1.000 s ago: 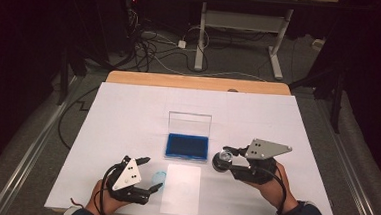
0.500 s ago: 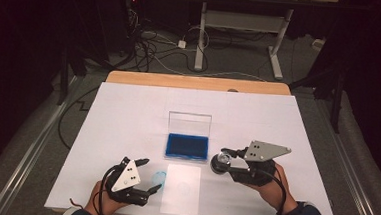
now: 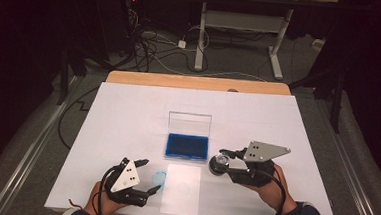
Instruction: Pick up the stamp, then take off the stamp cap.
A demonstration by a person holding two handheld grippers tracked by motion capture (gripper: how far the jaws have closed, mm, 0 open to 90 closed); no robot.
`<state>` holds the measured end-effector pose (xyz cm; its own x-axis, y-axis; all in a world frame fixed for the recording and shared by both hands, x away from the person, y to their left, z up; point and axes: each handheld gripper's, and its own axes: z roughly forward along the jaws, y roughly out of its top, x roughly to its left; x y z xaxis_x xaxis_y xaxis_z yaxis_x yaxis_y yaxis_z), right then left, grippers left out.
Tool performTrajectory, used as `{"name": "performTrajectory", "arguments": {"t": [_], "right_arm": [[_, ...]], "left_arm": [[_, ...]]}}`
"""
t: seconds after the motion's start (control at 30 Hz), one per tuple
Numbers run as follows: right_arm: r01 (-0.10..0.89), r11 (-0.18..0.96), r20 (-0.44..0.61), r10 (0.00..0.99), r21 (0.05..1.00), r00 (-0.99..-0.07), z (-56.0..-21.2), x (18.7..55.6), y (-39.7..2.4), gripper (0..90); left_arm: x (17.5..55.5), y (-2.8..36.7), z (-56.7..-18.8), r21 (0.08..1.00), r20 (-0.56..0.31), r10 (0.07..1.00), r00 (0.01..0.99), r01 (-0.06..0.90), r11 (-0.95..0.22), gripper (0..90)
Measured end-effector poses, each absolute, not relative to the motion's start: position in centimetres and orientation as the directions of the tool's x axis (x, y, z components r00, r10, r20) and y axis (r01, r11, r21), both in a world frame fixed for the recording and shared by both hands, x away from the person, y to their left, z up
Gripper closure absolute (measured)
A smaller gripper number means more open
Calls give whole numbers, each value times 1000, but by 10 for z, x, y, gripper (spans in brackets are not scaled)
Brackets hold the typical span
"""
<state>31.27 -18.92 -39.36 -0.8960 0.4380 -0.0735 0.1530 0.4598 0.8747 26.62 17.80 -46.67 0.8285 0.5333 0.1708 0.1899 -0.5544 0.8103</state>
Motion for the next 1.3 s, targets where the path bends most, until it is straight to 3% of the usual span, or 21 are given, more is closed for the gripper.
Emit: {"name": "performTrajectory", "arguments": {"t": [0.4,0.83,0.97,1.3], "right_arm": [[148,456,-64,417,877,-907,-393,310,-178,570],[125,445,-42,347,887,-937,-392,303,-150,570],[116,453,-41,322,884,-946,-395,300,-140,570],[107,459,-42,302,882,-952,-398,297,-130,570]], "left_arm": [[269,171,-463,819,147,521,841,192,-540,155],[282,109,-454,815,74,387,919,167,-555,138],[286,99,-453,821,22,370,929,194,-536,121],[289,87,-456,834,-16,347,938,204,-513,149]]}}
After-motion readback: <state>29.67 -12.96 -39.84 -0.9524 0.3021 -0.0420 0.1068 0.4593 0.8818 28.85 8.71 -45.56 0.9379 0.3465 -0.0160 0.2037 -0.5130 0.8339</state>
